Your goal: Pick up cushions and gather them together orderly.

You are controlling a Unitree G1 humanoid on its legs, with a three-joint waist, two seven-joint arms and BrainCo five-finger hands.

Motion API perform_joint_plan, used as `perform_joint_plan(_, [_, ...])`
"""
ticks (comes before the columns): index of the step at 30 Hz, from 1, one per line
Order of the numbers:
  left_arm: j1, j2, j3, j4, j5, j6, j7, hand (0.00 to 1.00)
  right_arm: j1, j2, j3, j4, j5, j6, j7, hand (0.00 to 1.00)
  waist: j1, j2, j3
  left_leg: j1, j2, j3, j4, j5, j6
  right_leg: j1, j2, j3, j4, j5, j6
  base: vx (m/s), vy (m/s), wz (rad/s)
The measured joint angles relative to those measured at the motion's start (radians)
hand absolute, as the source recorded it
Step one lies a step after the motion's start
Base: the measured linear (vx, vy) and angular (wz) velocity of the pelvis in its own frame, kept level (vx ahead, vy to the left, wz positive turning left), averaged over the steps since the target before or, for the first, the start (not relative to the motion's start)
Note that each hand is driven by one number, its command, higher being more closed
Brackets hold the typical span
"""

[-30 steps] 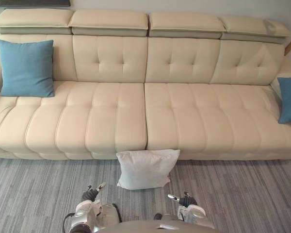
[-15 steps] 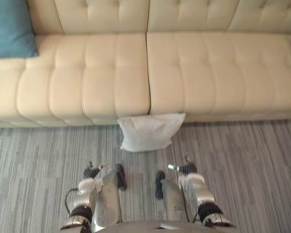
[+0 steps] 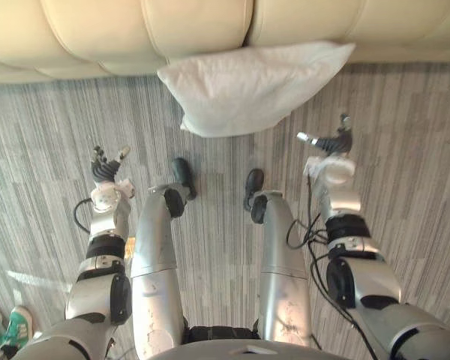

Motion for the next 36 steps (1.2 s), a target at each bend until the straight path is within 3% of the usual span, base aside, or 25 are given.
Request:
perform_joint_plan(9, [-0.125,-0.026,-0.146,-0.077,0.043,-0.014,0.061,0.0,-0.197,-0.004,0.191,-0.141,-0.001,-0.005,-0.082,0.0,0.01,0.0,0.0,-0.105,0.014,-0.008,0.017,0.027,-0.002,-0.111,0.001,-0.013,0.041,0.006,-0.012,-0.04,0.014,0.03])
perform_joint_plan(10, [-0.145,-0.038,-0.159,-0.078,0.047,-0.014,0.07,0.0,-0.213,0.004,0.197,-0.141,-0.002,-0.004,-0.089,1.0,0.011,0.0,0.0,-0.112,0.014,-0.01,0.016,0.029,-0.003,-0.118,0.001,-0.015,0.042,0.006,-0.012,-0.03,0.025,0.03])
perform_joint_plan(12, [-0.199,-0.071,-0.2,-0.078,0.059,-0.015,0.09,0.0,-0.24,0.041,0.221,-0.141,-0.011,0.002,-0.144,1.0,0.002,0.0,0.0,-0.126,0.014,-0.018,0.017,0.033,-0.005,-0.128,0.001,-0.022,0.042,0.006,-0.012,-0.03,0.033,0.02])
perform_joint_plan(13, [-0.208,-0.076,-0.21,-0.078,0.06,-0.015,0.094,1.0,-0.245,0.046,0.224,-0.141,-0.014,0.004,-0.151,1.0,0.001,0.0,0.0,-0.127,0.014,-0.018,0.017,0.033,-0.005,-0.129,0.001,-0.022,0.042,0.006,-0.013,0.0,0.0,0.0])
perform_joint_plan(20, [-0.316,-0.124,-0.292,-0.117,0.099,-0.007,0.152,1.0,-0.288,0.111,0.265,-0.159,-0.074,0.021,-0.193,1.0,-0.025,0.0,0.0,-0.134,0.016,-0.032,-0.008,0.055,-0.016,-0.134,0.01,-0.038,0.026,0.017,-0.031,-0.03,0.015,-0.01])
perform_joint_plan(28, [-0.329,-0.057,-0.268,-0.15,0.111,0.026,0.214,1.0,-0.282,0.141,0.267,-0.234,-0.066,0.023,-0.183,1.0,-0.038,-0.001,-0.001,-0.127,0.024,-0.061,-0.054,0.105,-0.047,-0.125,0.021,-0.078,0.0,0.036,-0.062,-0.03,-0.021,0.03])
perform_joint_plan(32, [-0.328,-0.055,-0.268,-0.161,0.111,0.03,0.223,1.0,-0.23,0.161,0.269,-0.323,-0.039,0.009,-0.141,1.0,-0.034,-0.001,-0.002,-0.058,0.029,-0.064,-0.093,0.117,-0.059,-0.057,0.035,-0.086,-0.037,0.046,-0.077,-0.03,-0.037,-0.04])
perform_joint_plan(36, [-0.265,-0.069,-0.269,-0.277,0.121,0.03,0.222,1.0,-0.138,0.193,0.268,-0.421,-0.037,-0.012,-0.116,1.0,-0.047,-0.001,-0.003,0.032,0.029,-0.069,-0.136,0.124,-0.067,0.043,0.04,-0.104,-0.089,0.052,-0.081,-0.01,-0.006,-0.01])
